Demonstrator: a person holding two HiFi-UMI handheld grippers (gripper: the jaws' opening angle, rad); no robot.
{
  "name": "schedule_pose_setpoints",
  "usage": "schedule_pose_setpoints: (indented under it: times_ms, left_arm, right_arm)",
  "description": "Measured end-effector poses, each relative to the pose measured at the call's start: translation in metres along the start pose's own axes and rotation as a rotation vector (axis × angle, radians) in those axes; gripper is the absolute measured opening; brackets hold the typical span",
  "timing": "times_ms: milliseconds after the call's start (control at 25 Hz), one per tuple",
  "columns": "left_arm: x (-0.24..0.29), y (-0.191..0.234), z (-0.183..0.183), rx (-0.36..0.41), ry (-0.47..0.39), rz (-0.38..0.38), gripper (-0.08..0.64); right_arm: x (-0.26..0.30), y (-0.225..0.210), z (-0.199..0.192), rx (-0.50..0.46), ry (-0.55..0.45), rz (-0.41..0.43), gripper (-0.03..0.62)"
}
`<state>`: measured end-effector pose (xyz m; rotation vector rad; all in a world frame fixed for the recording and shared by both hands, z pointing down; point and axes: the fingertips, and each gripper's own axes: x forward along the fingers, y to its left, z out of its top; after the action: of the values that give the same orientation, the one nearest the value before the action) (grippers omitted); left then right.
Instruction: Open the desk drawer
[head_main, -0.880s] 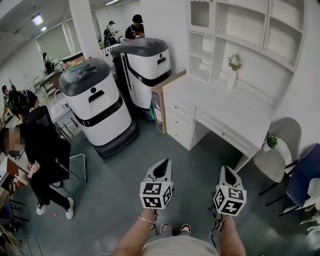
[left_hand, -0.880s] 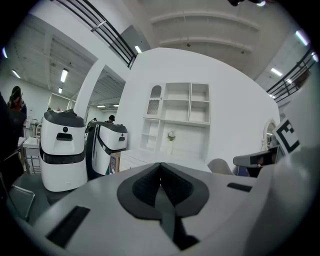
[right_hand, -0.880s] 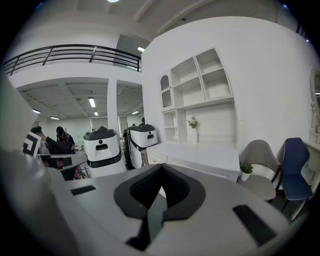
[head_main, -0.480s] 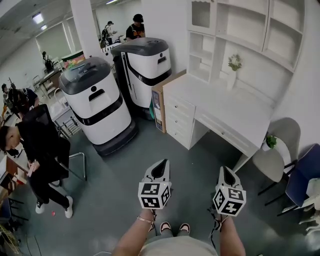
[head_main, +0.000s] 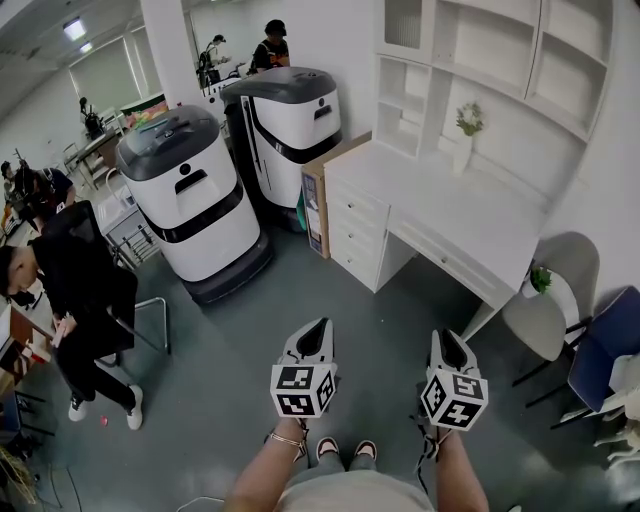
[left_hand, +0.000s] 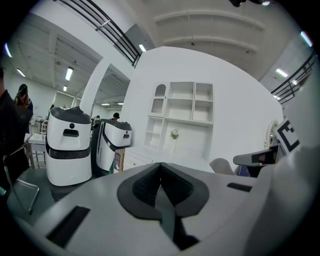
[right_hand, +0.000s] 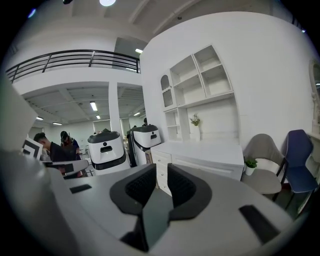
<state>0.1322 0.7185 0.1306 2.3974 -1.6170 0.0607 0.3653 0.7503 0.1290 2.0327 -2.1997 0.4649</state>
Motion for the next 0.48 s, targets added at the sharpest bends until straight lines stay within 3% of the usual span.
schedule_pose_setpoints:
  times_ms: [480]
  left_arm:
    - [-0.001, 0.014, 0.004, -0.004, -0.009, 0.024, 0.017]
  right_arm:
    - [0.006, 0.004, 0.002, -0.001, -0.012, -0.005, 0.118]
